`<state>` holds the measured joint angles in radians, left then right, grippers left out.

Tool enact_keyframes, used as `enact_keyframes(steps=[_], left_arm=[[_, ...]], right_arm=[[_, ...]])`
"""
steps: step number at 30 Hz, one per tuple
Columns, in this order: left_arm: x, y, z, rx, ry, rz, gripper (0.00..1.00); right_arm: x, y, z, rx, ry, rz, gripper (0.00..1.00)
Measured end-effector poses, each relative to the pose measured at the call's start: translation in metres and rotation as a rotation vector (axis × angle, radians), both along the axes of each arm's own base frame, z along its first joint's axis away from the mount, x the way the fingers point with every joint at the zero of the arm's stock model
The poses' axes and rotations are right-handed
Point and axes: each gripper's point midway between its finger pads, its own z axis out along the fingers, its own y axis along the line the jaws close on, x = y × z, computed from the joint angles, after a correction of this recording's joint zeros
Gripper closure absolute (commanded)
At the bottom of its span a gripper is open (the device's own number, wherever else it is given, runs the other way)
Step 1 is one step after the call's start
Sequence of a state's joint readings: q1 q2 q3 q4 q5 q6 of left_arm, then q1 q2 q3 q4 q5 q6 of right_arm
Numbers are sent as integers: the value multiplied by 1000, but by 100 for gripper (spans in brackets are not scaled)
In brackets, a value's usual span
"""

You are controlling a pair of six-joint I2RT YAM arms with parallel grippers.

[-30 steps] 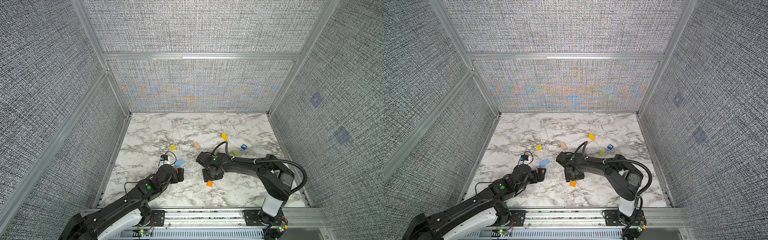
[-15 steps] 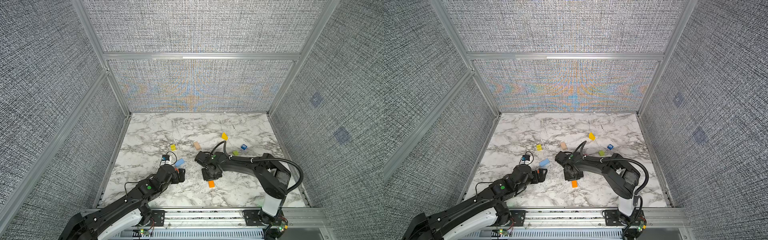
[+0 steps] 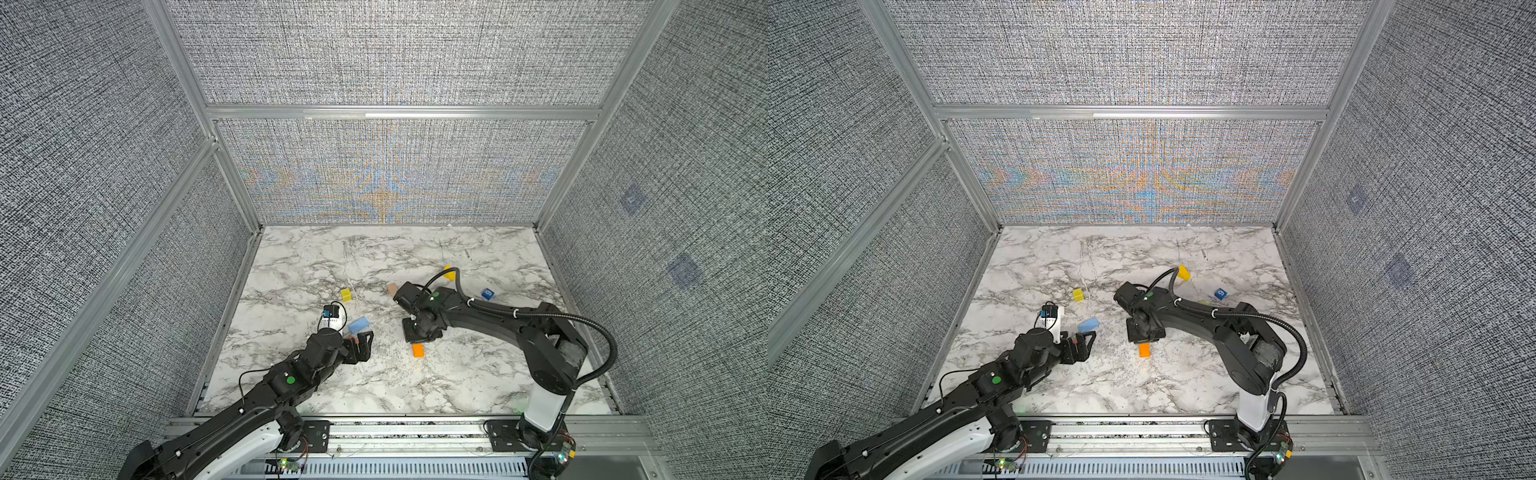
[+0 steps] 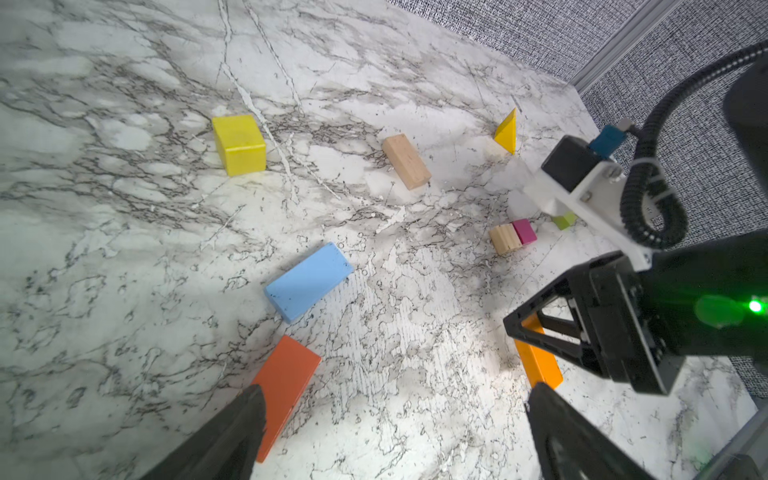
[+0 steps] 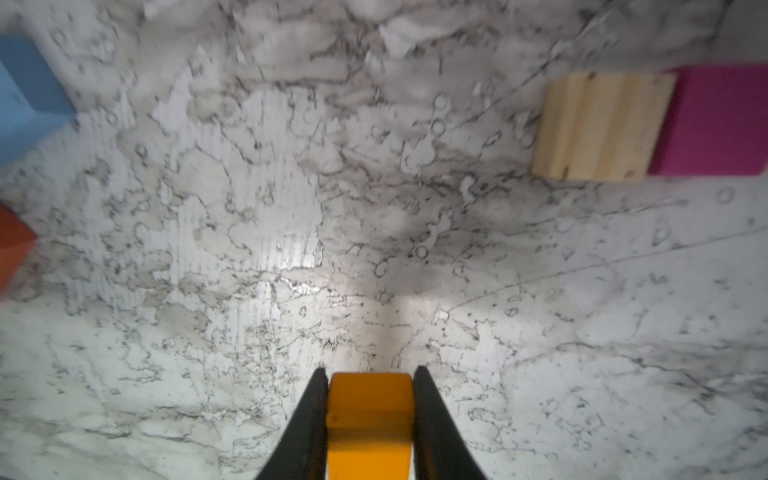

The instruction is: Build the wood block tower

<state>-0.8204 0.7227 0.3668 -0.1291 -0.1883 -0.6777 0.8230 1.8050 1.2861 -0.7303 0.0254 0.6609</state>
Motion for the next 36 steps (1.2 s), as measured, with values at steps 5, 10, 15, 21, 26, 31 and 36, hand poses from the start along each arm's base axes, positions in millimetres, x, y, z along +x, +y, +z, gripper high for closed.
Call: enact_keyframes(steps=[5,10,15,21,26,31,36], left_arm=[[12,-13,21,-4,-54,-24,6],[32,-37,47,-5,-67,-51,22],[50,-63,55,-9,-34,-91,32],[70,-104,59,-53,18,-182,39],[77,-133,53,-96,60,-258,43],[85,-153,35,-127,134,-303,52],[91,-158,29,-179,188,-332,56]], right_arm=[[37,-9,28,79,-42,-48,79],[71,-20,61,166,-99,-81,79],[96,-26,83,233,-144,-84,79],[113,-31,89,299,-158,-81,79],[116,-25,87,351,-150,-68,79],[120,-21,83,388,-139,-57,79],[118,-14,83,440,-111,-15,79]])
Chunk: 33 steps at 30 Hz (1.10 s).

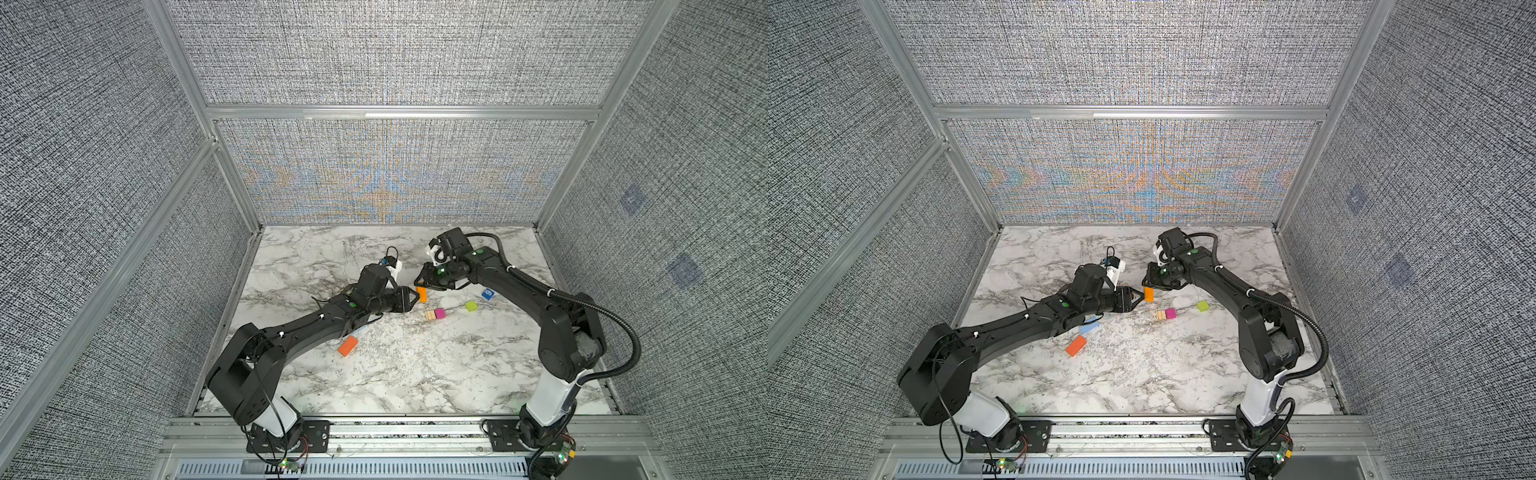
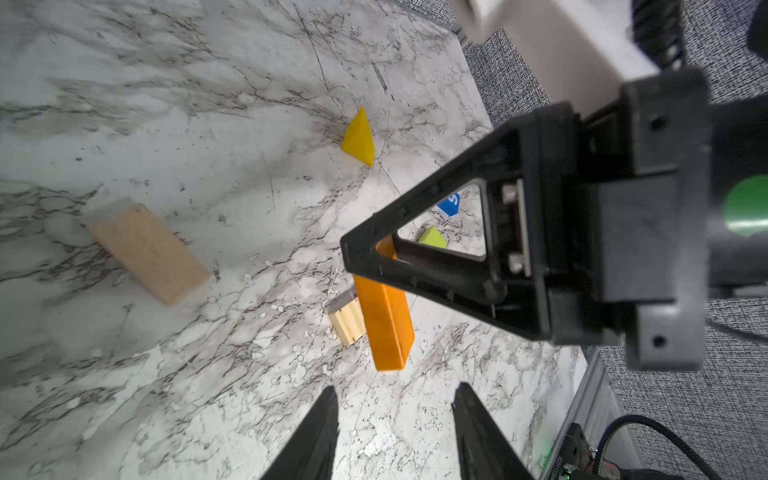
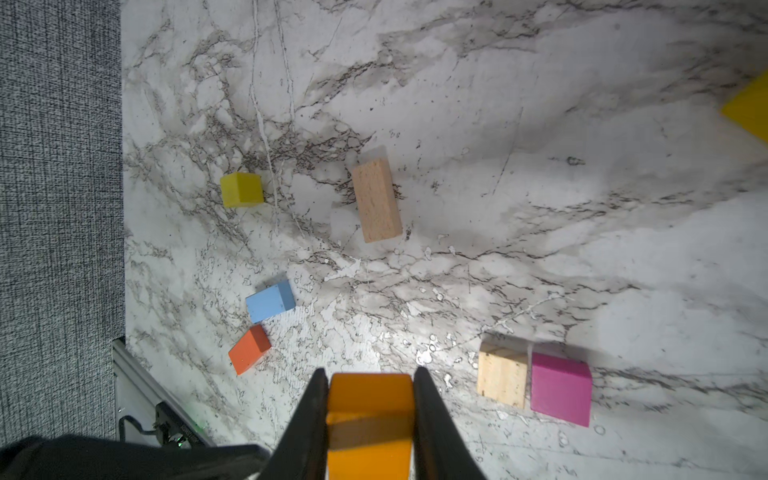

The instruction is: Build the wood block tower

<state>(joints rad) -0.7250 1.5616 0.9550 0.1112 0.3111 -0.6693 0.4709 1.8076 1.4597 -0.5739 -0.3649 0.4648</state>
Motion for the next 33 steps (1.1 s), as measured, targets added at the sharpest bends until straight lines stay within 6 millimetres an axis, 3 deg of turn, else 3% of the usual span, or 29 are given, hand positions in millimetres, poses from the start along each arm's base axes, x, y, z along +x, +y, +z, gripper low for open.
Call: enact_keyframes(steps=[10,30,33], left_arm=[[7,-6,-15,-94,61,-43,61],[14,-17,-19,-132,80,-70,67],[16,-16,-21,-132,84,-68,72]], right_arm=[[-9,7,-3,48,12,75,79],[-10,7,-3,61,-2,81,79],[-10,8,-4,64,-6,81,79]])
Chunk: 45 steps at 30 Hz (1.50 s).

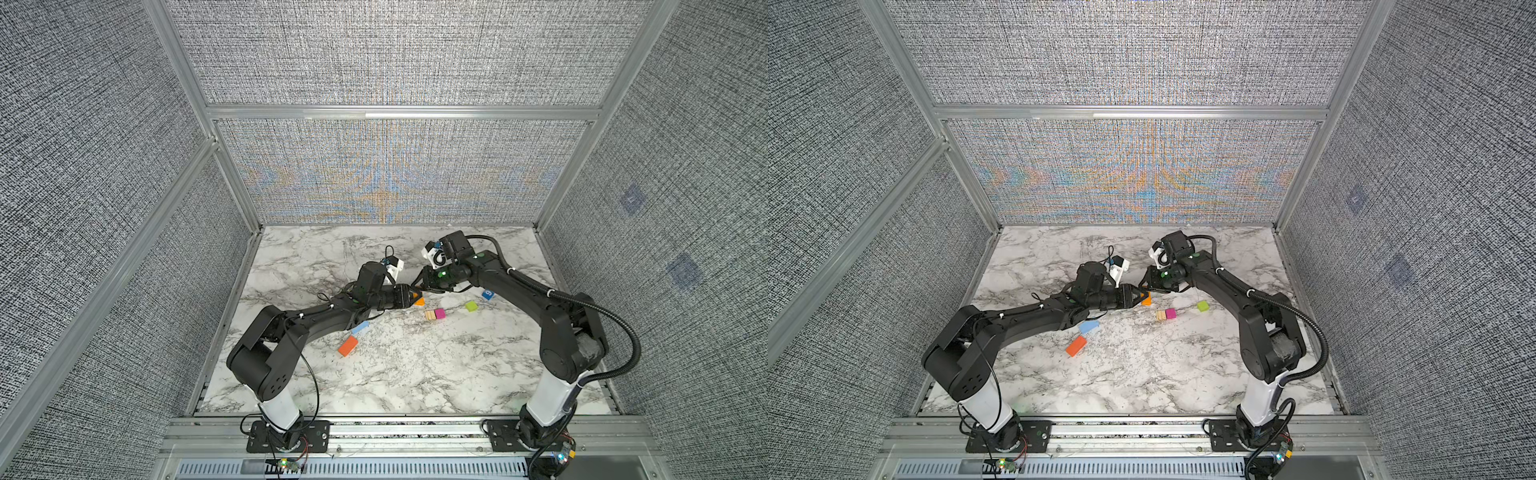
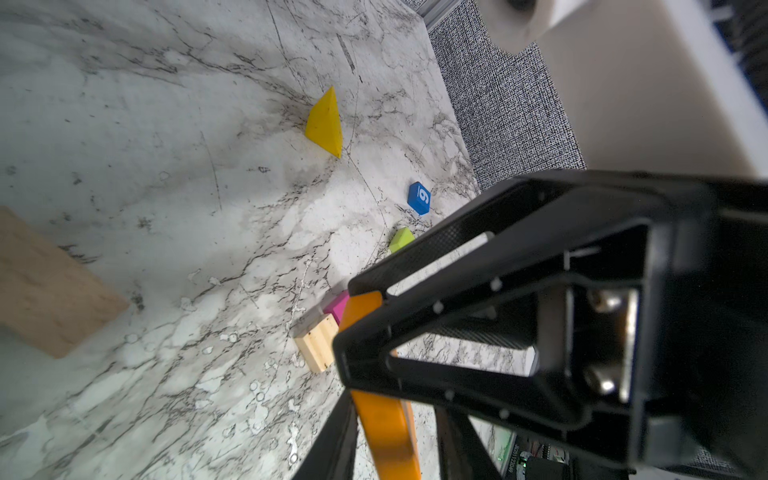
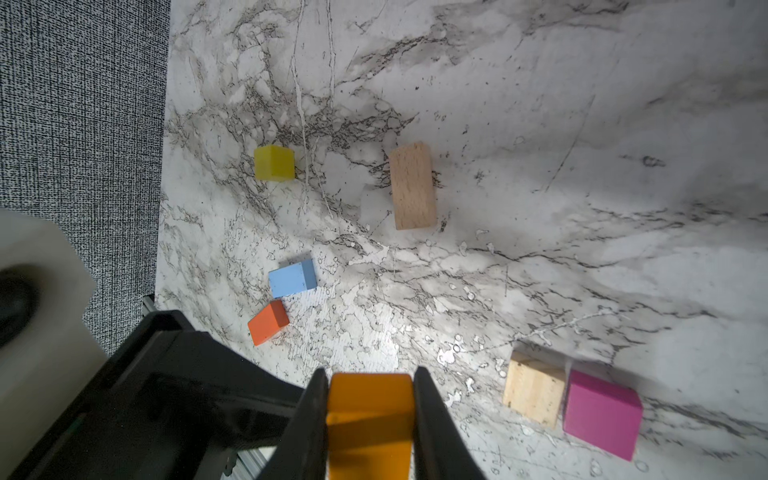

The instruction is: Build the wood block tower

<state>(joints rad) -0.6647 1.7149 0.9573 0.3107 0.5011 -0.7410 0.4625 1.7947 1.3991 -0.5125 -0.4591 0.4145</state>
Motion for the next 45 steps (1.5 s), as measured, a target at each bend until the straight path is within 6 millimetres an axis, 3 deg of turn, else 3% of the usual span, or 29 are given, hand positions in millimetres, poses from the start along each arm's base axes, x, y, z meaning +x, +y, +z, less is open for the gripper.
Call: enact_keyframes(steps=[10,17,22,27,35,38,41,45], left_arm=[[5,-1,-9,7,27,-7,80],[7,-1,-11,25,46,-1,84],[9,-1,-9,32,52,2,85],[11,0,-6,51,58,20,85],[11,4,-3,138,83,68,85],[17,9,-2,214,87,129,85],[16,1,4,260,80,142,85],[11,1,-5,339,106,175,86]], right_arm=[[2,0,-1,-3,-6,-4,76],[5,1,-4,-3,1,-4,49],[10,-2,-4,-1,0,-18,40],[14,-10,-6,0,4,-41,37],[13,-39,-4,47,-15,-113,36],[9,-65,-20,-21,-5,-188,36],[0,-83,-31,-60,6,-236,35],[-5,-104,-41,-77,12,-300,35]])
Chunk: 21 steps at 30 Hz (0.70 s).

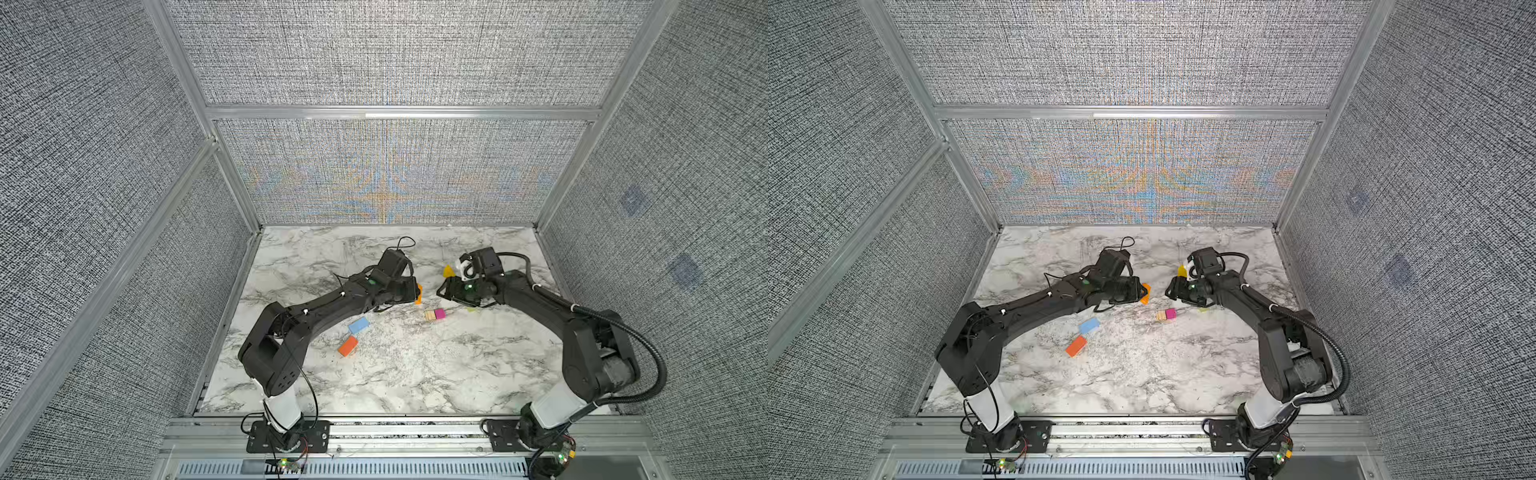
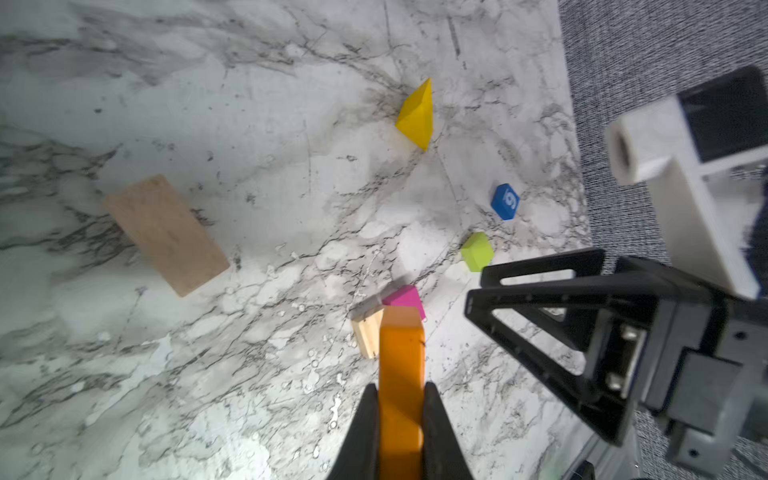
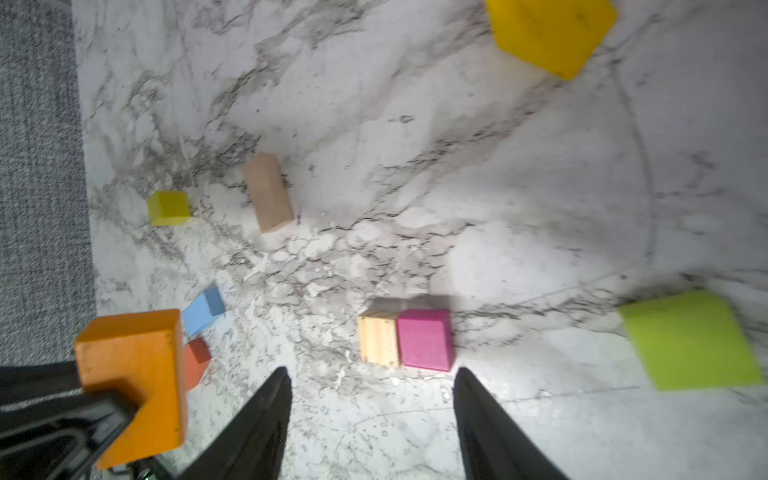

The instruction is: Build the wood block tower

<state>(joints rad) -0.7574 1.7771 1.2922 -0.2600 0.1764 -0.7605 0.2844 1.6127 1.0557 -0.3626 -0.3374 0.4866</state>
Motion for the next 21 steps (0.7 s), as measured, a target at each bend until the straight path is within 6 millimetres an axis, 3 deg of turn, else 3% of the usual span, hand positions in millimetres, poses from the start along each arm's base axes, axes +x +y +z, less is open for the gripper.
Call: enact_keyframes(steps=[4,12,21], left_arm=[[1,-2,-6,64,13,45,88],[-6,-24,-11,173,19,75,88],[-17,-38,-36,282,46,113,88]], right_arm=[[2,-16,-2,-10,-4,-48,34],[0,-42,0,1,-25,-134,34],[-1,-71,2,-36,-51,-234,33]])
